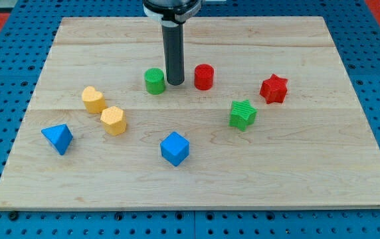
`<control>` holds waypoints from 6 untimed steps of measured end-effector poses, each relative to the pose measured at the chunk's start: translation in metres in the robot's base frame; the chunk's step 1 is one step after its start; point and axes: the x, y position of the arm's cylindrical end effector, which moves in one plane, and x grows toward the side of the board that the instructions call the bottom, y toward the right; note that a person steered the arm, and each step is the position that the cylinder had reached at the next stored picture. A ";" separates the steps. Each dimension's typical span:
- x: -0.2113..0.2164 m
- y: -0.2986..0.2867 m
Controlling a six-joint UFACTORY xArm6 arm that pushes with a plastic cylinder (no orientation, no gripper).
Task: Move the red circle above the red star
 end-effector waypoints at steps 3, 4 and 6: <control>-0.022 0.168; 0.020 0.089; -0.023 -0.061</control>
